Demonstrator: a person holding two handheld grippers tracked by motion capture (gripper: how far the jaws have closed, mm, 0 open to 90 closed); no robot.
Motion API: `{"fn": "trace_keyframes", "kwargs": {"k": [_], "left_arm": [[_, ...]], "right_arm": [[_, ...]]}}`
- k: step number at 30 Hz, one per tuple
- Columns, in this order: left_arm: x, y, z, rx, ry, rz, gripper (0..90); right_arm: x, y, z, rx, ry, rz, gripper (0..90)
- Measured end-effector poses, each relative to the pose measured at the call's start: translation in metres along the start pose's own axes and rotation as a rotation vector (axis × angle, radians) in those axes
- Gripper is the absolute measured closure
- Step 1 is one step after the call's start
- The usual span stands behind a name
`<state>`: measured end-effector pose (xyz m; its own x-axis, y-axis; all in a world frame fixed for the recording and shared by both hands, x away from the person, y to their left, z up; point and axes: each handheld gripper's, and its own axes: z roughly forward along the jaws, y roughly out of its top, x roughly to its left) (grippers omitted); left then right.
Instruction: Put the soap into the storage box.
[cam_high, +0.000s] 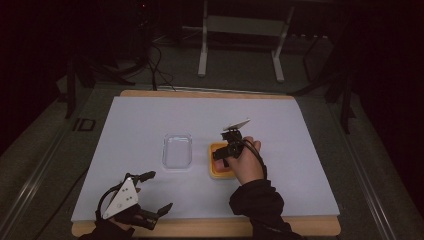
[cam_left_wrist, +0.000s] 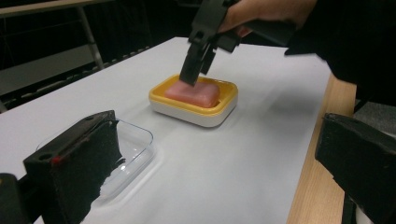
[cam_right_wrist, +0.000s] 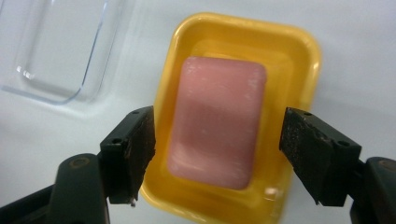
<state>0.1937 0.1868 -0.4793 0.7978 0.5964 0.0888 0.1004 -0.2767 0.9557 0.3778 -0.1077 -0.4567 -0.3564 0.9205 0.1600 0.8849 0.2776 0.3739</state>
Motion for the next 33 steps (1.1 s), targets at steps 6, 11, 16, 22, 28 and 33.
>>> {"fn": "trace_keyframes", "kwargs": {"k": [6, 11, 16, 22, 28, 33], "left_arm": [[0.0, 0.0, 0.0, 0.002, 0.003, 0.003, 0.6], [0.0, 0.0, 0.0, 0.002, 0.004, 0.002, 0.6], [0.0, 0.0, 0.001, 0.006, 0.007, 0.002, 0.6], [0.0, 0.0, 0.0, 0.004, 0.007, 0.002, 0.6], [0.0, 0.0, 0.001, 0.006, 0.006, 0.001, 0.6], [0.001, 0.0, 0.0, 0.007, 0.008, 0.0, 0.6]], "right_arm": [[-0.015, 0.004, -0.017, -0.013, 0.076, -0.127, 24.0], [-0.031, 0.004, -0.024, -0.028, 0.137, -0.164, 22.8], [-0.046, -0.001, -0.024, -0.007, 0.124, -0.206, 22.6], [-0.059, -0.011, -0.027, -0.047, 0.142, -0.283, 19.7], [-0.073, -0.019, -0.03, -0.083, 0.113, -0.324, 17.1], [-0.089, -0.029, -0.04, -0.144, 0.076, -0.318, 16.0]]}}
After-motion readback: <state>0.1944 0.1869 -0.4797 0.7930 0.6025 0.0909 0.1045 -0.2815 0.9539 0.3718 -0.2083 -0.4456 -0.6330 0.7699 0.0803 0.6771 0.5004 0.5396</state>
